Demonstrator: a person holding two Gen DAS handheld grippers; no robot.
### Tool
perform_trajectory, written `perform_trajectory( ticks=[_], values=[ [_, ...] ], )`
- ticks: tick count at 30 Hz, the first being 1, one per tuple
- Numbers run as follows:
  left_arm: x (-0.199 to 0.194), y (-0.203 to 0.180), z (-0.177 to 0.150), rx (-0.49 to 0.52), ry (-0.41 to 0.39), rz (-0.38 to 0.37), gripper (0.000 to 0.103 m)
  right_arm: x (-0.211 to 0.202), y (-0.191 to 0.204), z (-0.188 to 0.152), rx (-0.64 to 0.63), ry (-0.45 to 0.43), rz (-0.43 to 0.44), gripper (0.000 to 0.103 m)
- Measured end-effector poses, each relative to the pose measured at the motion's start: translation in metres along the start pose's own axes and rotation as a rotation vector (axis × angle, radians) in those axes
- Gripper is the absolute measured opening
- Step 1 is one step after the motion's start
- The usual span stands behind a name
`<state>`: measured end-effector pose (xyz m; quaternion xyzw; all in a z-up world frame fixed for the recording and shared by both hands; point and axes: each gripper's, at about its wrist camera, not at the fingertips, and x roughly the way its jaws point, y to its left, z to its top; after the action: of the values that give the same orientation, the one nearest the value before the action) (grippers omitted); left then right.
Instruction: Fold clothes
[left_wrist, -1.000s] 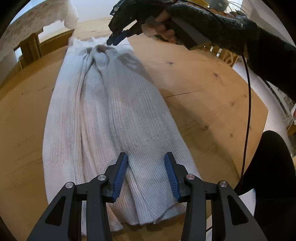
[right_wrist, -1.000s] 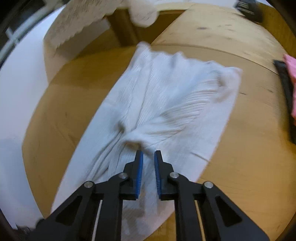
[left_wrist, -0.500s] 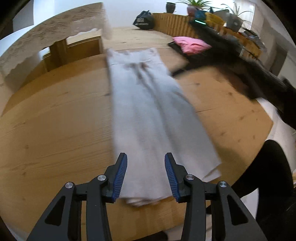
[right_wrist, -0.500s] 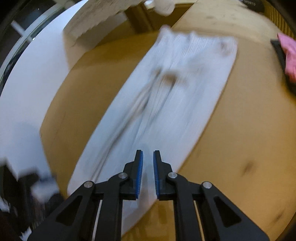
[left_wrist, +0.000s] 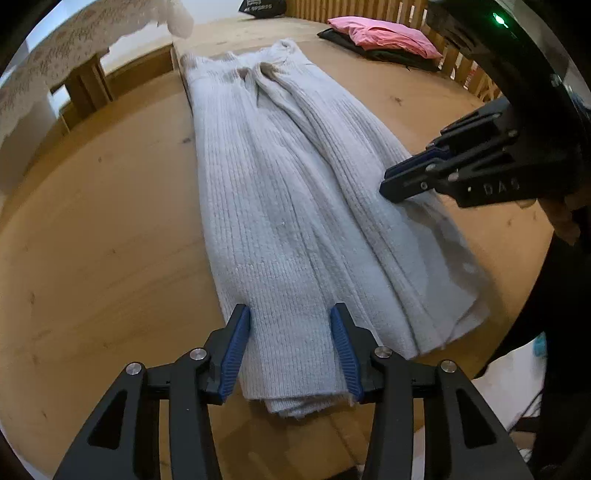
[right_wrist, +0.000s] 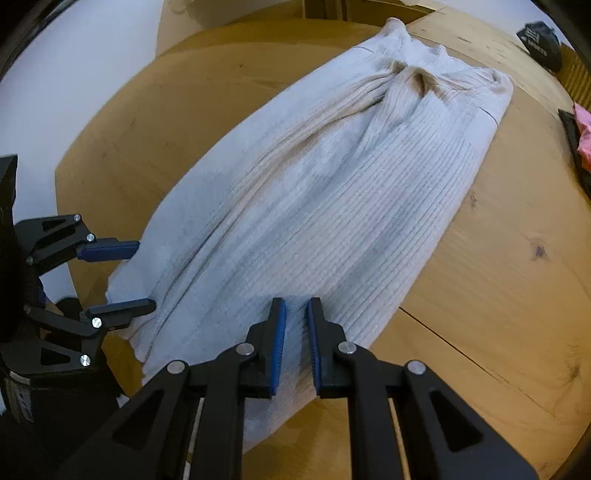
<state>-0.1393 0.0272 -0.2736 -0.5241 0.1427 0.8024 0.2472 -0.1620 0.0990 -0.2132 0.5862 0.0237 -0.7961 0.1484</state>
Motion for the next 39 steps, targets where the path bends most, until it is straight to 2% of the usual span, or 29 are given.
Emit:
perform_trajectory(
  ticks=[3, 4, 5, 8, 10, 11, 12, 13, 14, 17, 19, 20, 21, 22, 24, 29, 34, 38, 39],
  values=[
    [-0.003, -0.016, -0.003, 0.010, 0.016, -0.033, 0.045, -0.004, 0.002, -0.010, -0.030, 0.033, -0.032, 0.012],
    [-0.003, -0.027, -0.005, 0.025, 0.026, -0.057, 0.050, -0.006, 0.002, -0.016, -0.041, 0.048, -0.043, 0.012],
    [-0.003, -0.038, -0.007, 0.040, 0.035, -0.082, 0.061, -0.008, 0.002, -0.022, -0.054, 0.062, -0.052, 0.012],
    [-0.008, -0.076, -0.016, 0.130, 0.048, -0.122, 0.063, -0.015, -0.003, -0.040, -0.082, 0.126, -0.056, 0.013],
    [-0.013, -0.095, -0.020, 0.168, 0.054, -0.167, 0.057, -0.020, -0.008, -0.052, -0.093, 0.174, -0.048, 0.013],
    [-0.020, -0.094, -0.019, 0.151, 0.053, -0.200, 0.043, -0.025, -0.017, -0.052, -0.067, 0.192, -0.006, 0.012],
    [-0.028, -0.088, -0.015, 0.128, 0.045, -0.227, 0.035, -0.030, -0.026, -0.051, -0.038, 0.210, 0.041, 0.012],
    [-0.037, -0.081, -0.011, 0.106, 0.036, -0.253, 0.035, -0.041, -0.041, -0.044, 0.008, 0.167, 0.087, 0.012],
    [-0.046, -0.073, -0.007, 0.086, 0.021, -0.268, 0.035, -0.051, -0.056, -0.036, 0.046, 0.112, 0.089, 0.012],
    [-0.066, -0.030, 0.026, 0.066, -0.048, -0.196, 0.035, -0.068, -0.108, 0.002, 0.164, -0.059, 0.047, 0.012],
    [-0.061, 0.006, 0.058, 0.058, -0.078, -0.085, 0.033, -0.075, -0.146, 0.031, 0.245, -0.175, 0.004, 0.012],
    [-0.056, 0.025, 0.076, 0.050, -0.090, -0.029, 0.024, -0.070, -0.160, 0.050, 0.275, -0.213, -0.014, 0.012],
    [-0.050, 0.045, 0.095, 0.035, -0.103, 0.017, 0.007, -0.064, -0.174, 0.070, 0.303, -0.249, -0.032, 0.012],
    [-0.040, 0.068, 0.118, 0.005, -0.121, 0.041, 0.000, -0.058, -0.187, 0.089, 0.331, -0.285, -0.051, 0.012],
    [-0.017, 0.103, 0.159, -0.044, -0.149, 0.064, 0.001, -0.038, -0.199, 0.121, 0.329, -0.318, -0.050, 0.012],
    [0.047, 0.156, 0.242, -0.091, -0.171, 0.054, 0.001, 0.005, -0.230, 0.180, 0.389, -0.349, 0.026, 0.012],
    [0.084, 0.160, 0.277, -0.049, -0.154, 0.068, 0.001, 0.017, -0.232, 0.194, 0.320, -0.339, 0.057, 0.012],
    [0.114, 0.156, 0.294, 0.012, -0.136, 0.066, 0.000, 0.044, -0.234, 0.208, 0.291, -0.239, -0.027, 0.012],
    [0.120, 0.154, 0.297, 0.030, -0.137, 0.063, 0.000, 0.043, -0.236, 0.207, 0.295, -0.242, -0.027, 0.011]
  ],
)
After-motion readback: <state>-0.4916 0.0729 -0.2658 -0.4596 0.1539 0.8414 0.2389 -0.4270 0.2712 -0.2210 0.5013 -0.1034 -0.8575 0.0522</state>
